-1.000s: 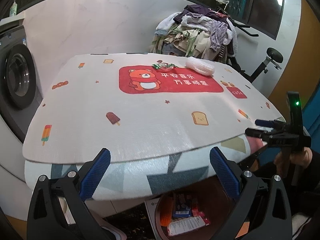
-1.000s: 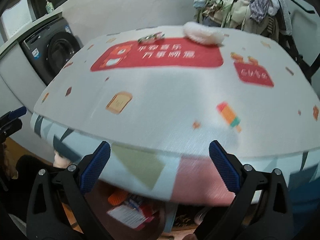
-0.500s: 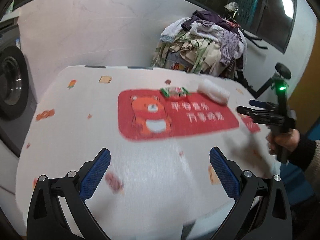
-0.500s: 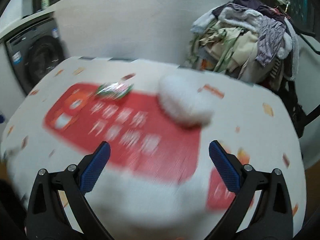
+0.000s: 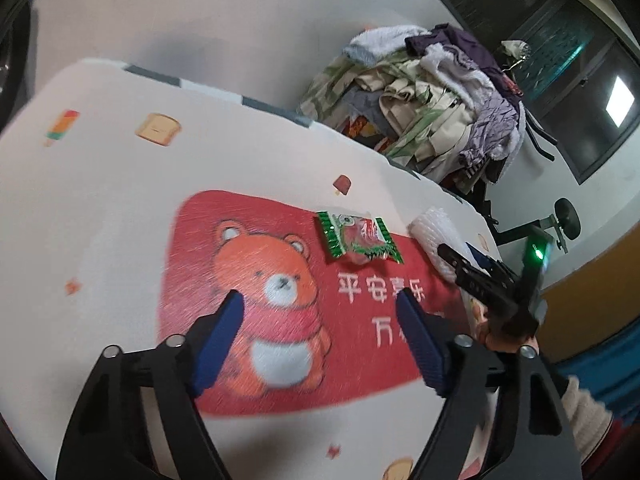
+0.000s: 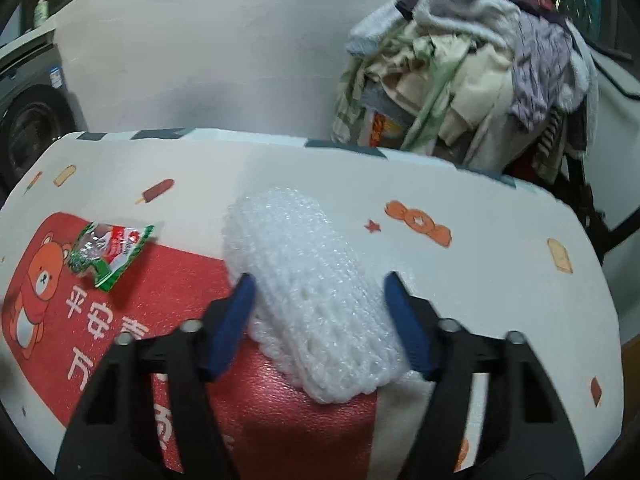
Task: Collect trash
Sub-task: 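Grasp the white foam net with the right tool while the left tool grasps the green candy wrapper, then lift the green wrapper with the left tool toward the bin while the right tool carries the foam net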
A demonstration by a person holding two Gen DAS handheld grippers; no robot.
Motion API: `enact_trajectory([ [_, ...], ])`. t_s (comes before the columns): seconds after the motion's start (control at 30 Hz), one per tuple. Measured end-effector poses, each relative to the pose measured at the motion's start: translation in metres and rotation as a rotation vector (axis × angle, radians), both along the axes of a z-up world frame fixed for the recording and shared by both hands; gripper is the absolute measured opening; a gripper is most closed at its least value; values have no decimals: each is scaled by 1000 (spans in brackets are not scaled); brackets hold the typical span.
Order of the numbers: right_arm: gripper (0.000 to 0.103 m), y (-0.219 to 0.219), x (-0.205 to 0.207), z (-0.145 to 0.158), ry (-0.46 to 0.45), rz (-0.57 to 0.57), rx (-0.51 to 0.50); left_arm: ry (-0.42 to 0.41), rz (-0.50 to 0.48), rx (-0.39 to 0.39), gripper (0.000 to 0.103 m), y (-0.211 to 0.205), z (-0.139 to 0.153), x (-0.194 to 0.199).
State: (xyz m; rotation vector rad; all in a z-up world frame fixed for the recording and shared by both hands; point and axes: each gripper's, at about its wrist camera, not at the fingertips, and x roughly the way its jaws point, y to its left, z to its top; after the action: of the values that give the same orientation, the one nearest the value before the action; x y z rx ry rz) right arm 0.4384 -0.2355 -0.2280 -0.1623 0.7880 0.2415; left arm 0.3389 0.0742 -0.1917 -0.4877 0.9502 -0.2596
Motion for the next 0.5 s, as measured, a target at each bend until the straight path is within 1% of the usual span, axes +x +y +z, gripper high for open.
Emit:
enact_trajectory([
  [0.07,48,2,-6,1,-19,35,16,7,-18,-7,69,-11,-7,18],
  [0.1,45,1,-8,1,-26,41,22,9,-27,-5,66,-17,-10,26],
  [0.17,42,-2,-12,3,-37,54,53,15,-39,-2,63,-28,-17,40],
  [0.37,41,-6,-13,5,-37,58,90,59,-27,39,52,-52,-37,77],
  [0.5,41,-7,-14,5,-34,57,103,60,-31,95,46,-63,-42,90],
])
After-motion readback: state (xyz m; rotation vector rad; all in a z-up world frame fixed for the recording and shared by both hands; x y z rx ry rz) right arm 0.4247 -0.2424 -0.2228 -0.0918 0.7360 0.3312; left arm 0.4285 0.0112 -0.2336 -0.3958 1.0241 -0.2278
